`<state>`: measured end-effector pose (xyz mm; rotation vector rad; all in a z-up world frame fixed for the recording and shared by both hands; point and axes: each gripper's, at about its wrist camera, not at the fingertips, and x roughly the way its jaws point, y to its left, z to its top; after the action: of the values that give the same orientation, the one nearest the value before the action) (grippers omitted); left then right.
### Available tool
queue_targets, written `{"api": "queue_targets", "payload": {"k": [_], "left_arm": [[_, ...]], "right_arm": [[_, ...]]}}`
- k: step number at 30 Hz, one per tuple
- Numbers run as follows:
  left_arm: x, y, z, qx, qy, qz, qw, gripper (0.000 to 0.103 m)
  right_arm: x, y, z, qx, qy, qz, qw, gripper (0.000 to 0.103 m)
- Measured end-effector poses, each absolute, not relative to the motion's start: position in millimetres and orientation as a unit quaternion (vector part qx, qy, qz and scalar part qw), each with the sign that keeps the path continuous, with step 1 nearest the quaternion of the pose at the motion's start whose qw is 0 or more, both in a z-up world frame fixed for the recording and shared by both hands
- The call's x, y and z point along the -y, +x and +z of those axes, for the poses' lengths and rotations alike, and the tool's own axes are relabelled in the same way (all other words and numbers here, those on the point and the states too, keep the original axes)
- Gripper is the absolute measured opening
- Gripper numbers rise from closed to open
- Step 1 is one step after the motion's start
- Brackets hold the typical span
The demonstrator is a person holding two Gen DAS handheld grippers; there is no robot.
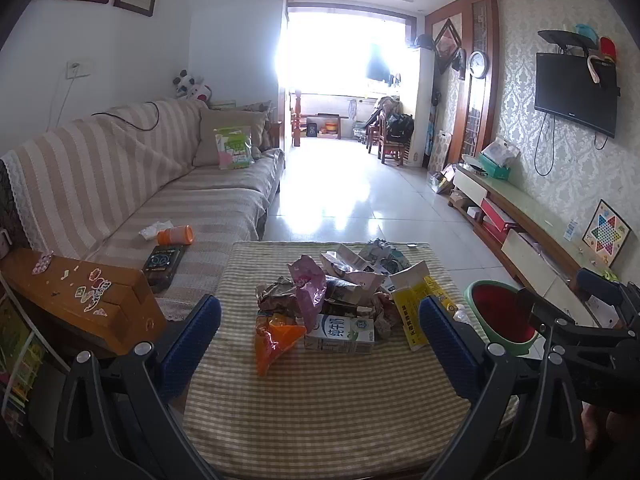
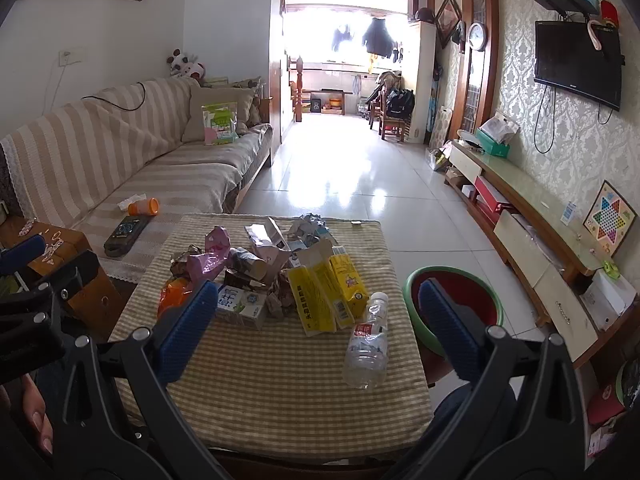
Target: Collect trash
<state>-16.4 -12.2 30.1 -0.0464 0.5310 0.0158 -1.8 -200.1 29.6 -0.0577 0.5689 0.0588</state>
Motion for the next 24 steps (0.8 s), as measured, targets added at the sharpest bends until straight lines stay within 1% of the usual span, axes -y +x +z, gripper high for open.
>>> {"api": "queue_targets", "payload": {"k": [15,20,24], "left_arm": [[13.9,-16.1,31.7,-0.258,-0.017,0.011,0.966,0.095],[11.6,-13.6,25.5,-0.268,-0.021,0.012,0.963,0.095],[1.1,-3.7,11.0,-0.292,-0.031,0.018,0.956,0.095]], "right_arm": [[202.8,-1.0,28.2,-0.284,-0.024,0.029,0.958,0.100],[203.4,1.7,23.8,-0.290,-0.027,0.030,0.956,0.100],[208.5,14.4,11.6,-0.306,-0.026,0.027,0.951,0.100]]}}
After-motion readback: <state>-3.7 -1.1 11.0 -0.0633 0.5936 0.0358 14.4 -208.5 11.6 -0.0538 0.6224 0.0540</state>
